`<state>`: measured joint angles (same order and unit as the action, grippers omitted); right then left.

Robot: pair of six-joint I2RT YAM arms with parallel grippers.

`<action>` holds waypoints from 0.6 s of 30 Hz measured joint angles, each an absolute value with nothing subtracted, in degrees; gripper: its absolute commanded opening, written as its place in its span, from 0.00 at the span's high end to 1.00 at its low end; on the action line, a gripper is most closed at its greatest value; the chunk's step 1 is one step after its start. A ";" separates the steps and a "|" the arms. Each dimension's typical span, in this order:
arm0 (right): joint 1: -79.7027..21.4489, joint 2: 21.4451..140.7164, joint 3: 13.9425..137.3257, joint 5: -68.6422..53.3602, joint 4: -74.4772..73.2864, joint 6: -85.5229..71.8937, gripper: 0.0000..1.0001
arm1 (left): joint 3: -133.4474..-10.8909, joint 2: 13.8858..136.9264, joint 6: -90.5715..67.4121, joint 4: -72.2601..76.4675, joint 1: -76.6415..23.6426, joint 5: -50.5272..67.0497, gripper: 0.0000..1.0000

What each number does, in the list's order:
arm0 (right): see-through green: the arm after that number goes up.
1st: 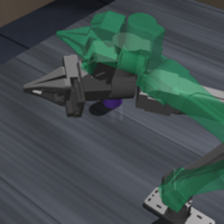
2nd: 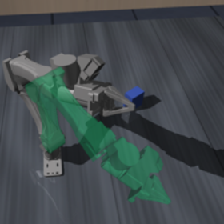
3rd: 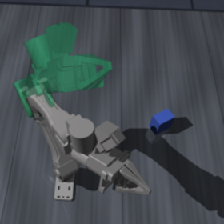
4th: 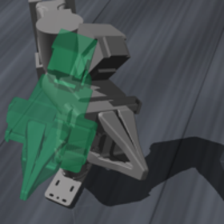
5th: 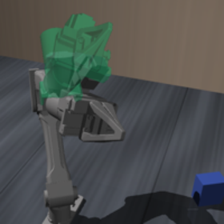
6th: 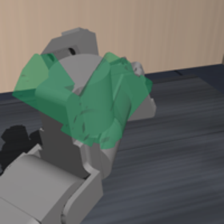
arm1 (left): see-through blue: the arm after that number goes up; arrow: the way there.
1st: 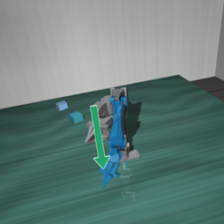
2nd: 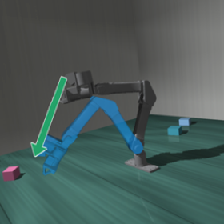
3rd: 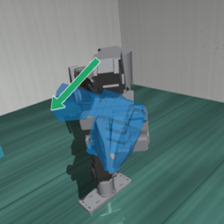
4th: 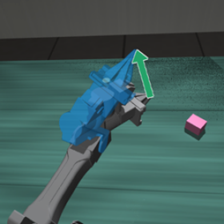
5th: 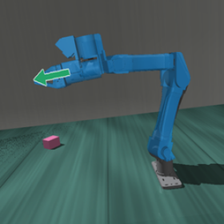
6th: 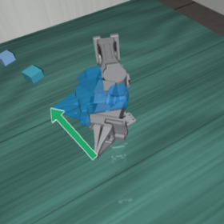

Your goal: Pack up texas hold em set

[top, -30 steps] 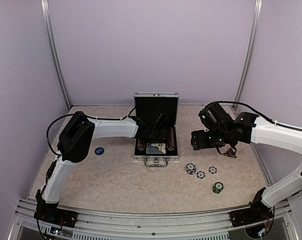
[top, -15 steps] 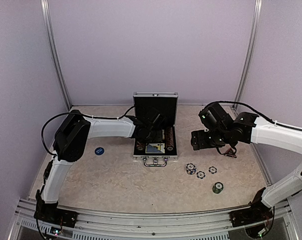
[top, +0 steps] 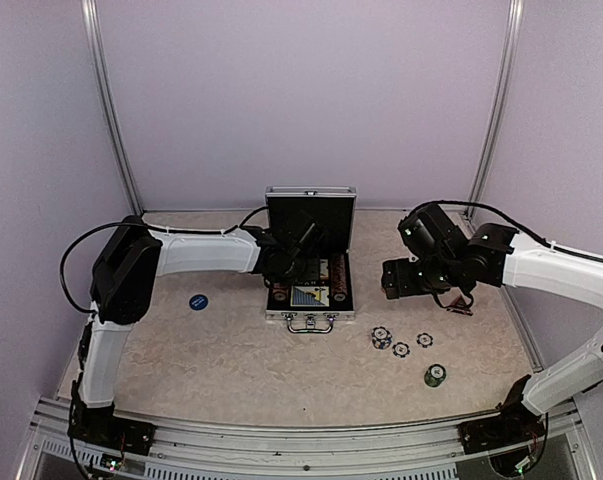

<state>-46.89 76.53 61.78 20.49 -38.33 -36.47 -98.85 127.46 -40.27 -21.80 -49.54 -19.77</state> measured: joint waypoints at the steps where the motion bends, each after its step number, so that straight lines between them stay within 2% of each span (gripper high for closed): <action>1: -46.89 76.47 61.78 20.47 -38.33 -36.47 0.18 | -98.50 126.91 -40.56 -21.96 -49.56 -19.75 0.60; 9: -46.89 76.09 61.78 20.45 -38.33 -36.51 0.18 | -94.24 123.20 -41.93 -22.55 -49.63 -19.75 0.59; 18: -46.46 75.68 61.78 22.11 -40.64 -37.39 0.13 | -86.87 118.28 -42.94 -22.50 -49.76 -19.70 0.31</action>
